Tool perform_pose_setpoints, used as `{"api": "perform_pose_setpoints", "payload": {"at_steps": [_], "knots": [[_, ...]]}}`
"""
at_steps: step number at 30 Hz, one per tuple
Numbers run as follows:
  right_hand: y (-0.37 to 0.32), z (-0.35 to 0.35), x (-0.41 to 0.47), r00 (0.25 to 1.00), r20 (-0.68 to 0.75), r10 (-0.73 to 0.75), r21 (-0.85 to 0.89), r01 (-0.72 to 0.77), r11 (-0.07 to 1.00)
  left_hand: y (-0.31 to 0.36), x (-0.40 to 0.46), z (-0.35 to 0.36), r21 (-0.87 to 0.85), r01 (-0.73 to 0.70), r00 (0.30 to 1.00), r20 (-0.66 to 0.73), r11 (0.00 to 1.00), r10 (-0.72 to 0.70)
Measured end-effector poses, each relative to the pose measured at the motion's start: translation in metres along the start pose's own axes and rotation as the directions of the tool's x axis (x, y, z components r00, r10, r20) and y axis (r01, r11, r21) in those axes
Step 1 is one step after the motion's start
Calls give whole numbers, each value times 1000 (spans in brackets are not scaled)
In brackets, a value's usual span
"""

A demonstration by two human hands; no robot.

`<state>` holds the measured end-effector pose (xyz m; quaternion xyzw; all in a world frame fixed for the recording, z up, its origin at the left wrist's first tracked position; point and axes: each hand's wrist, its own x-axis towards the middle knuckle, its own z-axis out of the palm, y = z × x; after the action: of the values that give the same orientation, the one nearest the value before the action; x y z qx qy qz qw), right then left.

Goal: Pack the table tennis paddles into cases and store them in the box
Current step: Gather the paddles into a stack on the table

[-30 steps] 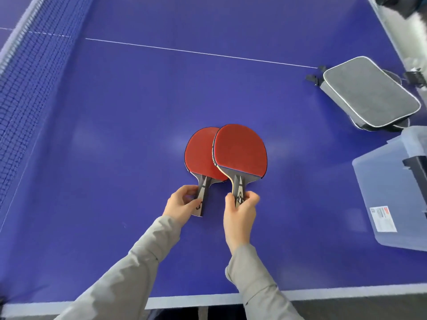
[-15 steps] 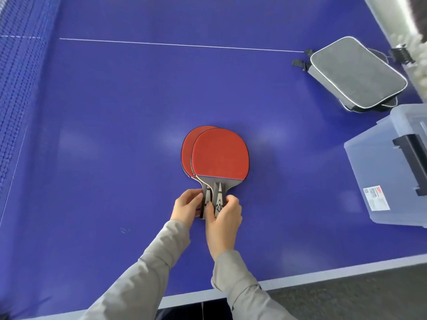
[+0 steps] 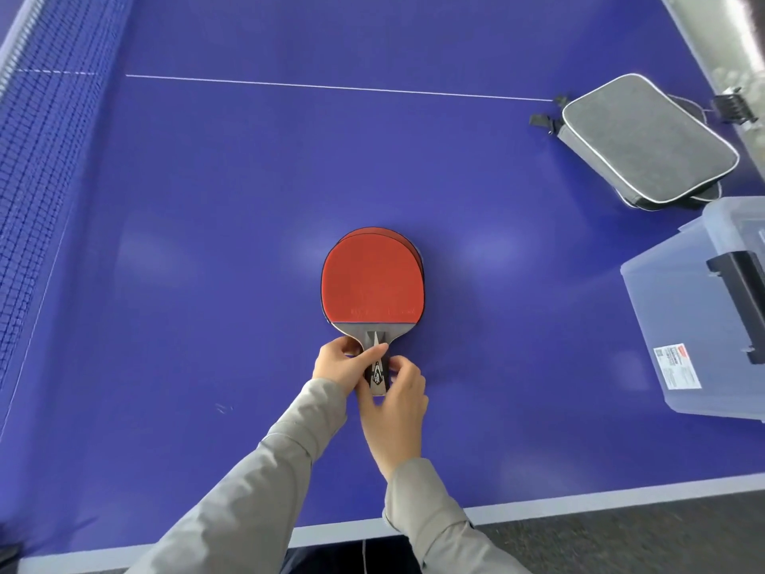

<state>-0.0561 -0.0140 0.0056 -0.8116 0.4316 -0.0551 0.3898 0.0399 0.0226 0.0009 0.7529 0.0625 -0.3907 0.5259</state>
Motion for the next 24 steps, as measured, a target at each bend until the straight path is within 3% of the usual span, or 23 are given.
{"api": "perform_pose_setpoints", "payload": {"at_steps": [5,8,12,17,24], "knots": [[31,-34,-2,984,111,-139,-28,143,989,-1,4,-6,-89,19,998,65,996,-13],[47,-49,11,960,193,-201,-296,252,921,2,2,-9,-181,63,993,106,981,-45],[61,-55,26,934,321,-157,-601,329,728,1,-1,-14,-328,68,996,84,942,-43],[68,-55,29,925,363,-118,-649,341,680,-7,-10,-50,-440,30,999,-5,898,-36],[61,-56,31,926,364,-105,-695,345,631,-47,-31,-165,-391,-38,976,-211,919,-49]]}}
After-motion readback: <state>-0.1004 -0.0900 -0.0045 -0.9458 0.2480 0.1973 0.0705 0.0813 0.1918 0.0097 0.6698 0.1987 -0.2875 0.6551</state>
